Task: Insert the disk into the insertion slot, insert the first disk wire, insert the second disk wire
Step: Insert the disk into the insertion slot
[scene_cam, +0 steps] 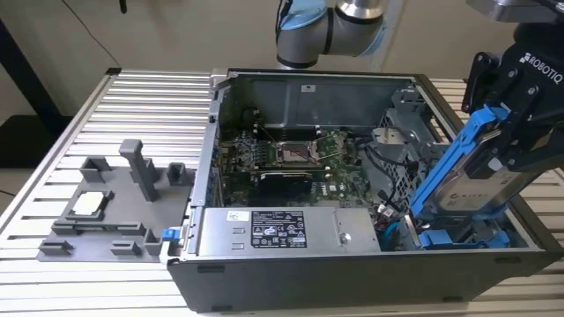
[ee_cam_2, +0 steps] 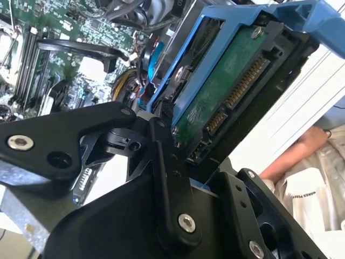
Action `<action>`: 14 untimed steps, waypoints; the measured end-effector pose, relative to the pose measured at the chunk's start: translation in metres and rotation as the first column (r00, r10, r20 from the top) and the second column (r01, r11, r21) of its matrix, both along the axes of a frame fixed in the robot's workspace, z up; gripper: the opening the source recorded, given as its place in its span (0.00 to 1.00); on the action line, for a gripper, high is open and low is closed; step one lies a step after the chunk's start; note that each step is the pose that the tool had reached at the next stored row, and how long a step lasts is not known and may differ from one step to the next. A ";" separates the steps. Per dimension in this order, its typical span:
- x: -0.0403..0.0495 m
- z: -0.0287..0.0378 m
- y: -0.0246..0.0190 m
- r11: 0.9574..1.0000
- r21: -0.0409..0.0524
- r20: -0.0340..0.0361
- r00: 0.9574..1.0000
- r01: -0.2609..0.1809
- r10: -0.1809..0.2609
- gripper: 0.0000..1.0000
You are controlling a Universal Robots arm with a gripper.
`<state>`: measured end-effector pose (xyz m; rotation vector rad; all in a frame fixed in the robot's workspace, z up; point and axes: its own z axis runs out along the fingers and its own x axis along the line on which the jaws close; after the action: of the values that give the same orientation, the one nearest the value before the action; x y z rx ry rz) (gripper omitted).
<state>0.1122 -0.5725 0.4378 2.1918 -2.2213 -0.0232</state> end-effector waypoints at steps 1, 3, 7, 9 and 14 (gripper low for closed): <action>0.0003 -0.0009 0.0000 1.000 0.000 0.000 1.000 -0.001 0.001 0.33; 0.0012 -0.0031 0.0000 1.000 0.000 0.000 1.000 -0.004 0.004 0.33; 0.0034 -0.0069 0.0000 1.000 0.000 0.000 1.000 -0.009 0.009 0.33; 0.0048 -0.0083 0.0000 1.000 0.000 0.000 1.000 -0.010 0.010 0.33; 0.0076 -0.0122 0.0000 1.000 0.000 0.000 1.000 -0.013 0.013 0.33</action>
<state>0.1198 -0.5725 0.4256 2.2061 -2.2069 -0.0229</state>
